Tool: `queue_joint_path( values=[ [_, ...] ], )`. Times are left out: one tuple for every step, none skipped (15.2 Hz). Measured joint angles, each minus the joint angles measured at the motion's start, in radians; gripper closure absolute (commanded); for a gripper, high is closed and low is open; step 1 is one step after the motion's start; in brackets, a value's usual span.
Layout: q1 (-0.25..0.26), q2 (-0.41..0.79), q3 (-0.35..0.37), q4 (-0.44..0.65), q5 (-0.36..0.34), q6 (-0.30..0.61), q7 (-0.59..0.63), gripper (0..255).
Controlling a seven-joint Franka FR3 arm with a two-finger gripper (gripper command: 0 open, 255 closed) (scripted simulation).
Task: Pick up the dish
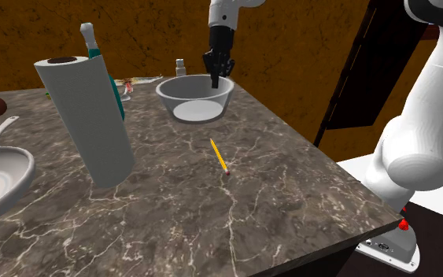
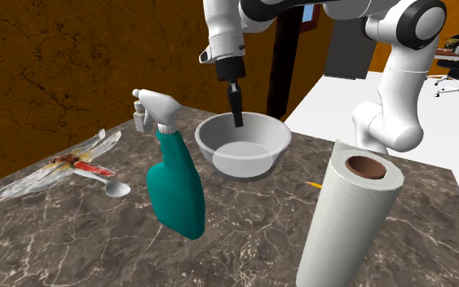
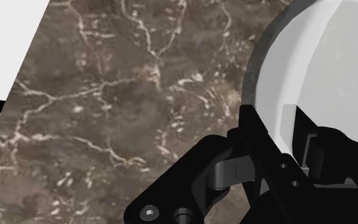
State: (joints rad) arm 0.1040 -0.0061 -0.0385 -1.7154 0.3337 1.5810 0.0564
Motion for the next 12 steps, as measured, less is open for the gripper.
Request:
queue_joint_path(
  values=[
    [0.001,0.000,0.001,0.009,0.000,-0.008,0.004,255],
    [0.000,0.004,0.000,0.028,0.000,-0.024,0.007,255],
    [0.001,0.007,0.000,0.044,0.000,-0.035,0.013,255],
    [0.000,0.010,0.000,0.061,0.000,-0.048,0.017,255],
    [0.000,0.009,0.000,0.072,0.000,-0.060,0.020,255],
    [-0.001,0.012,-0.001,0.090,0.001,-0.075,0.023,255],
    [-0.001,0.018,-0.001,0.113,0.001,-0.091,0.029,255],
    [-0.002,0.021,-0.002,0.130,0.002,-0.105,0.032,255],
    [-0.002,0.024,-0.002,0.145,0.002,-0.116,0.036,255],
    [-0.003,0.029,-0.003,0.163,0.003,-0.129,0.038,255],
    [-0.004,0.030,-0.003,0.176,0.003,-0.141,0.041,255],
    [-0.003,0.034,-0.003,0.196,0.004,-0.155,0.047,255]
  ],
)
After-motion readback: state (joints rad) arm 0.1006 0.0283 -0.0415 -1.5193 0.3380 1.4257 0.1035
